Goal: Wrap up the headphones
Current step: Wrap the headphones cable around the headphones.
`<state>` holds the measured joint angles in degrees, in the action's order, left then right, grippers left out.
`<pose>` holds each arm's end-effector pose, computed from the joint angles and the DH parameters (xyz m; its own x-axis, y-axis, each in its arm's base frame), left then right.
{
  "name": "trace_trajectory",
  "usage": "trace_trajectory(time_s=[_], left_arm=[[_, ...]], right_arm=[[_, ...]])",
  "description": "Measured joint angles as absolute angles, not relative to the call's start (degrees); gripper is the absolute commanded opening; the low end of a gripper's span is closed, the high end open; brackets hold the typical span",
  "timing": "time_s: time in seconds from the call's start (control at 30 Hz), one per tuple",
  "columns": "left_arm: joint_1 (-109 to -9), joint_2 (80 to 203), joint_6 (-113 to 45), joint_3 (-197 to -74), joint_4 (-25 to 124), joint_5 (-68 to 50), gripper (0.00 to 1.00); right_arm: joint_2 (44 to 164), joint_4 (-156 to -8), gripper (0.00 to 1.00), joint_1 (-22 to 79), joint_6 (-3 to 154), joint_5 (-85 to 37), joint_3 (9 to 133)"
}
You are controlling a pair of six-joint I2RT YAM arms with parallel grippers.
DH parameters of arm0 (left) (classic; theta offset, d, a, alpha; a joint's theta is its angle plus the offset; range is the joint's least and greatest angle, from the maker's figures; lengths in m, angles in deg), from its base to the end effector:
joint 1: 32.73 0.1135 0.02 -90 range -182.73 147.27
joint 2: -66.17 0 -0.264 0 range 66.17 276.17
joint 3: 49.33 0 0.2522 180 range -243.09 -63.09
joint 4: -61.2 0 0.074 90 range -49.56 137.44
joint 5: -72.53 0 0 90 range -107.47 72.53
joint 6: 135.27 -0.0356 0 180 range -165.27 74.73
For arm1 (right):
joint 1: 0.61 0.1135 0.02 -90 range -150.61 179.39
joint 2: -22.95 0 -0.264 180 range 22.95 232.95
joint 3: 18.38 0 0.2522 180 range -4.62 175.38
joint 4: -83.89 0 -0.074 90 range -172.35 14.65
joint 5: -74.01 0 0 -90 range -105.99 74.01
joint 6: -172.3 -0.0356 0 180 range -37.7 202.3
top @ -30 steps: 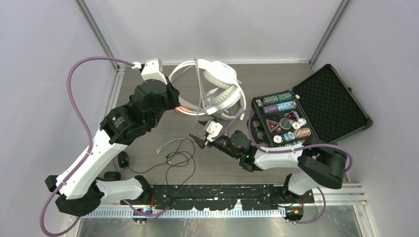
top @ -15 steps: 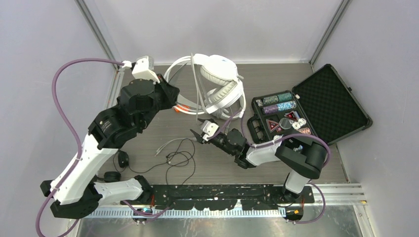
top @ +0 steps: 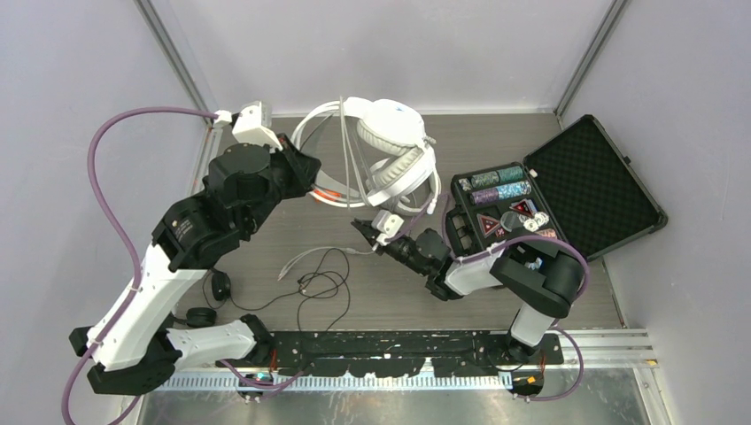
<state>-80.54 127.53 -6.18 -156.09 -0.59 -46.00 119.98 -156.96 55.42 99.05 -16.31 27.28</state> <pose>0.1278 -0.1157 0.4951 -0.3635 -0.4238 -0.8296 0.1469 0.8533 -0.5003 0.1774 0.2637 0.1965 0.3280 -0.0289 -0.9442 -0.7706 0.5700 -0.2851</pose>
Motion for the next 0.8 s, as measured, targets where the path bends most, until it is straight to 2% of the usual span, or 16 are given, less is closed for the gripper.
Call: trace_trajectory(time_s=[0.47, 0.8], left_arm=[[-80.54, 127.16, -6.72, -156.09, -0.96, -44.82, 0.00], [-80.52, 126.16, -8.95, -156.09, -1.03, -50.90, 0.00]], right_arm=[[118.12, -163.12, 0.01, 52.47, 88.58, -12.37, 21.05], [116.40, -163.99, 0.01, 51.88, 86.16, -10.91, 18.76]])
